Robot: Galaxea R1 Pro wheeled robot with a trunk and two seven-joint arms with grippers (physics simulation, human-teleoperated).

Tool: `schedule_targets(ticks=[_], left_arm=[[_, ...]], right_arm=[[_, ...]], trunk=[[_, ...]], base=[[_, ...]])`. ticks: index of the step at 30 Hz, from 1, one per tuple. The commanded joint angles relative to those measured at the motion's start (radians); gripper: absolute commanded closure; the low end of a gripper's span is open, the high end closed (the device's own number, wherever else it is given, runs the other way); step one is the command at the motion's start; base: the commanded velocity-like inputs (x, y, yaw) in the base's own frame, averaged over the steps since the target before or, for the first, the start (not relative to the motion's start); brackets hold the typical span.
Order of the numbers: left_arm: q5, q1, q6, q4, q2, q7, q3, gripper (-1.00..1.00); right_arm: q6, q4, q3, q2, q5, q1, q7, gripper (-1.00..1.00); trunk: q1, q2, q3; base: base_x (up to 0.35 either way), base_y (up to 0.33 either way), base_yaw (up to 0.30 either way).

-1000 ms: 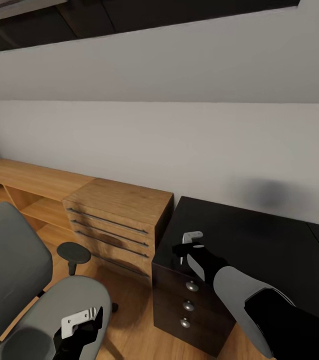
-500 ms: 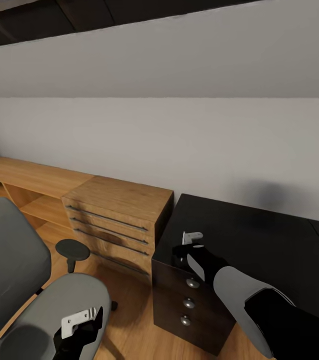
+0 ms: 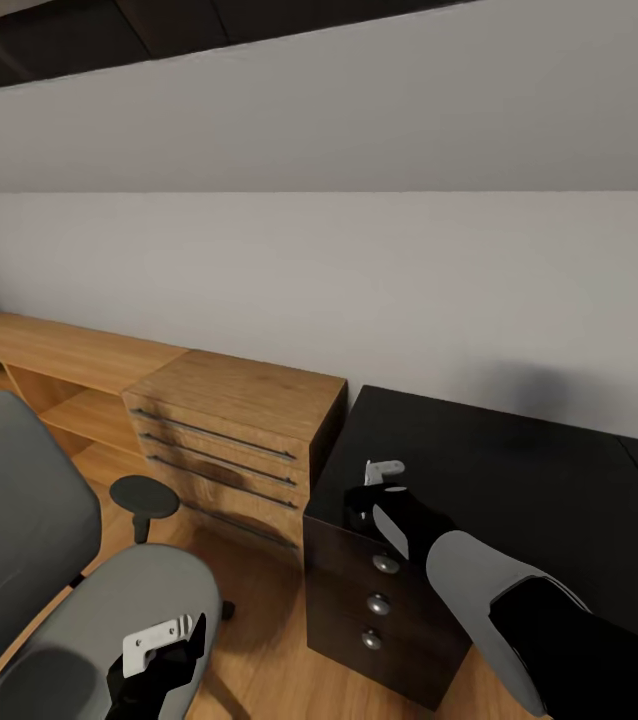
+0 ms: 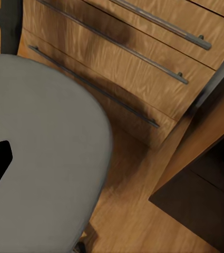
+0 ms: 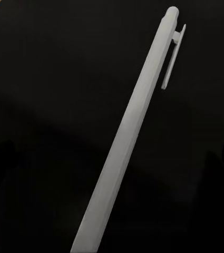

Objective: In the bedroom, organize the workspace by keeping the computer under the desk, ensuring the monitor is on the desk, placing the keyboard on the desk next to the monitor, placing the mouse on the desk next to the keyboard, moving the folder from the swivel chair onto the desk next to the mouse, stacking the notebook on top of the folder with the pen on top of the notebook, and positioning the swivel chair next to the desk.

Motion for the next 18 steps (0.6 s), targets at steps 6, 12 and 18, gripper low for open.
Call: schedule_targets(ticks=[6,12,18], left_arm=[[0.008,0.000,0.004,-0.002,0.000,0.006,-0.001,-1.00],[0.008,0.000,0.004,-0.002,0.000,0.007,-0.001,-1.00],[0.008,0.000,0.004,-0.002,0.000,0.006,-0.001,-1.00]], right_arm=[[0.010,0.022,0.012,-0.001,-0.009,0.000,-0.006,-1.00],[0.017,0.021,0.011,0.000,-0.009,0.001,-0.007,1.00],[0.022,0.020,0.009,-0.001,-0.009,0.000,-0.006,1.00]], trunk=[[0.000,0.000,-0.001],[0.000,0.000,-0.001],[0.000,0.000,-0.001]], base=[[0.000,0.000,0.000],[0.000,0.000,0.000],[0.000,0.000,0.000]])
